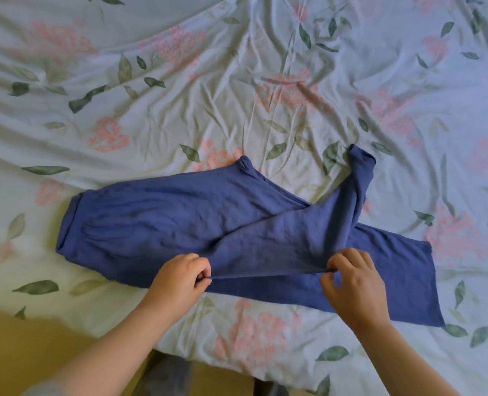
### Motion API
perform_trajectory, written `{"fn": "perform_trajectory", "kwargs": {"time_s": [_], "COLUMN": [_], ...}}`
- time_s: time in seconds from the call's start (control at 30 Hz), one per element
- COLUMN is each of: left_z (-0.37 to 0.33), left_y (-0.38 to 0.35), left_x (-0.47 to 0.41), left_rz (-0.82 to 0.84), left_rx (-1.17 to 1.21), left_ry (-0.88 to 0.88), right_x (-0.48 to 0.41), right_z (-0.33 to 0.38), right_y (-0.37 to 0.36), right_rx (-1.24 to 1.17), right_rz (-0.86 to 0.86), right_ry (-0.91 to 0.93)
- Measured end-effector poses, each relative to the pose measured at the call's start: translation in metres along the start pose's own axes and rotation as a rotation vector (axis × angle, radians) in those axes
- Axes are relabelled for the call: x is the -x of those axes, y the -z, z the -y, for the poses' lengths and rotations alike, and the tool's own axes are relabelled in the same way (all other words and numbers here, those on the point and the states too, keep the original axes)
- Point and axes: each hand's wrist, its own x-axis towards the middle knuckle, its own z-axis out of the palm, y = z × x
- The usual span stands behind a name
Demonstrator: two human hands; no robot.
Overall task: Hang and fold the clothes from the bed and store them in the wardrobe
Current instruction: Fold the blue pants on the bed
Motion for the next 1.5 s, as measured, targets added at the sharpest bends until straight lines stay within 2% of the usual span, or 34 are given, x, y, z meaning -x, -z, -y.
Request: {"fn": "perform_trajectory", "kwargs": {"time_s": [0.1, 0.2, 0.3, 0.47, 0.63, 0.73, 0.93, 1.07, 1.27, 1.43, 1.5], "left_z": [-0.001, -0.004, -0.009, -0.037, -0.081, -0.107, -0.134, -0.136, -0.135, -0.134, -0.136], "left_y": [-0.018, -0.029, -0.033, -0.023, -0.021, -0.027, -0.046, -0.057, -0.061, -0.063, -0.066], "left_x": [0.000, 0.000, -0.004, -0.029, -0.071, -0.100, -0.152, -0.178, -0.197, -0.203, -0.203], "left_rz": [0.093, 0.175, 0.159, 0.016, -0.012, 0.005, 0.042, 0.090, 0.068, 0.015, 0.013], "left_rx": [-0.041, -0.150, -0.153, -0.027, 0.059, 0.093, 0.069, 0.016, -0.004, -0.019, -0.058], "left_ry": [0.025, 0.128, 0.174, 0.079, -0.024, -0.046, -0.056, -0.012, 0.053, 0.092, 0.103], "right_x": [0.013, 0.021, 0.023, 0.001, -0.039, -0.062, -0.111, -0.113, -0.077, -0.031, -0.020], "right_z": [-0.010, -0.014, -0.015, -0.023, -0.053, -0.064, -0.069, -0.077, -0.096, -0.112, -0.116], "right_y": [-0.007, -0.015, -0.019, -0.012, -0.015, -0.019, -0.026, -0.024, 0.000, 0.017, 0.019], "right_rx": [0.050, 0.058, 0.001, -0.232, -0.674, -0.675, -0.803, -0.882, -1.390, -1.681, -1.718], "right_rz": [0.083, 0.223, 0.228, 0.063, 0.056, 0.080, -0.008, -0.058, -0.146, 0.079, 0.062], "right_ry": [-0.049, -0.058, -0.124, -0.434, -0.942, -0.935, -0.871, -0.889, -1.157, -1.241, -1.287]}}
